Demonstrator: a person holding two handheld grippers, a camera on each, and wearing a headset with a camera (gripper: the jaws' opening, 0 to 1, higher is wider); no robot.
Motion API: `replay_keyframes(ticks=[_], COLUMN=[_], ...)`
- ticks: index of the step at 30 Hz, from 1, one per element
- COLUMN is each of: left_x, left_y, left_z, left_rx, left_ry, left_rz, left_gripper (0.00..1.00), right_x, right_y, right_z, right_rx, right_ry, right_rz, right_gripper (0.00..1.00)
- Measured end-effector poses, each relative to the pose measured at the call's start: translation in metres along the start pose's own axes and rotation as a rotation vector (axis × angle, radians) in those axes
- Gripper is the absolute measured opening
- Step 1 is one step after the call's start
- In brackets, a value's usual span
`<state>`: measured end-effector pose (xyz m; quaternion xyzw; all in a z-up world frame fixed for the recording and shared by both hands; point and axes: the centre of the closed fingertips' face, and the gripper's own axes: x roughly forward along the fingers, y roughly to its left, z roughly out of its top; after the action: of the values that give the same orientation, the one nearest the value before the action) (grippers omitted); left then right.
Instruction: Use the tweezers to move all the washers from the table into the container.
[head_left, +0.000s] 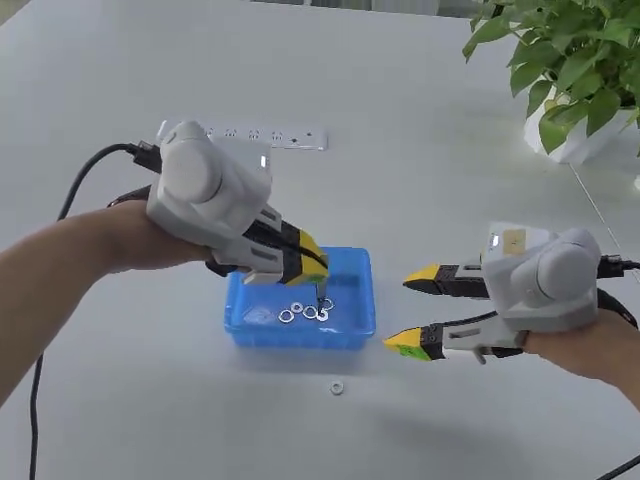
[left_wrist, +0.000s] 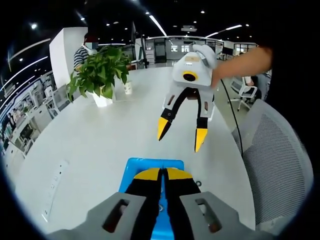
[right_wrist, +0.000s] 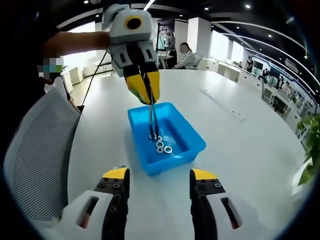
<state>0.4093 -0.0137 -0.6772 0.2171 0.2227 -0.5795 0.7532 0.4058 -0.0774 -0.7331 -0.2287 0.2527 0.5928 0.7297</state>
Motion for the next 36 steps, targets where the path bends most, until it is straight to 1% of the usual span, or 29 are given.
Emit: replay_keyframes(ticks=[7, 10, 15, 21, 29, 32, 36], left_x=[-0.008, -0.008, -0.009, -0.009, -0.010, -0.008, -0.004], left_y=[-0.006, -0.009, -0.014, -0.021, -0.030, -0.034, -0.041], left_z=[0.011, 0.014, 0.021, 0.024, 0.030, 0.030, 0.029], left_rx=[0.010, 0.024, 0.027, 0.030, 0.035, 0.039, 0.040], left_ry=[0.000, 0.004, 0.000, -0.001, -0.014, -0.011, -0.012], left_rz=[-0.009, -0.012, -0.019, -0.029, -0.038, -0.044, -0.054], left_gripper=[0.05, 0.05, 0.05, 0.05, 0.05, 0.05, 0.05], right_x=[-0.010, -0.014, -0.020, -0.025, -0.031, -0.033, -0.034], right_y=[0.005, 0.006, 0.010, 0.015, 0.021, 0.022, 0.023], right_z=[-0.003, -0.006, -0.009, -0.013, -0.015, -0.014, -0.016], right_rx=[0.027, 0.038, 0.055, 0.062, 0.066, 0.069, 0.073], right_ry=[-0.012, -0.015, -0.018, -0.018, -0.022, -0.028, -0.025], right_rz=[-0.016, -0.025, -0.034, -0.045, -0.056, -0.058, -0.063], right_gripper=[0.54, 0.56, 0.57, 0.57, 0.57, 0.58, 0.61])
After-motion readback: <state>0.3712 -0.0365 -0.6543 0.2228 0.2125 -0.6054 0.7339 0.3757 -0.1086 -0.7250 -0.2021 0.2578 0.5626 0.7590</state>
